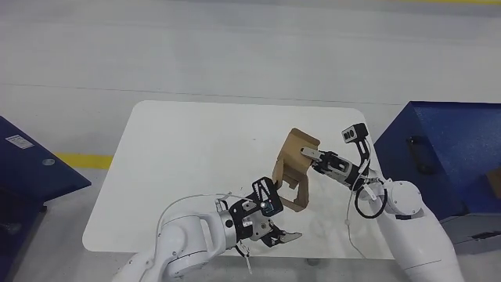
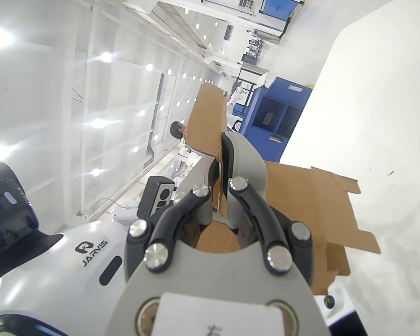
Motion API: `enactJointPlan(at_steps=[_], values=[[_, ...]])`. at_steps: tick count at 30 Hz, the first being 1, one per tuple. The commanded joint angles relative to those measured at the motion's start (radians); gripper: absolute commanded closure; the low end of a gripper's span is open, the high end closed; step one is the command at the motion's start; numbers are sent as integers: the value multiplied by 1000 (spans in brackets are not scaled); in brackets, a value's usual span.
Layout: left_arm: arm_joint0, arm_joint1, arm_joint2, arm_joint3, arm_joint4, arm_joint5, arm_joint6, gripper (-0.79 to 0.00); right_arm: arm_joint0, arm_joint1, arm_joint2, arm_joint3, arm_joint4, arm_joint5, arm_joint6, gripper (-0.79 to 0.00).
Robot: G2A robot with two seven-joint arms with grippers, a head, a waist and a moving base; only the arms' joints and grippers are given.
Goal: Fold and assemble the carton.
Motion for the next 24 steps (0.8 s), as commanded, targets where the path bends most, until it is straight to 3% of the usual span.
enactJointPlan(at_steps=[1,11,15,20,24], values=[[0,0,0,0,0,0,0,-785,0,0,0,0,0,0,0,0],[17,7,-11,-18,68,-3,-3,-785,-3,-3,-4,-5,17,33,-41,0],[64,24,-67,-65,193,-3,35,-785,26,-16,-23,44,169,167,-75,0],[141,43,-150,-110,318,24,157,-785,118,-37,-50,238,473,404,56,0],[171,54,-164,-144,559,70,341,-785,193,-63,-99,392,634,563,119,0]])
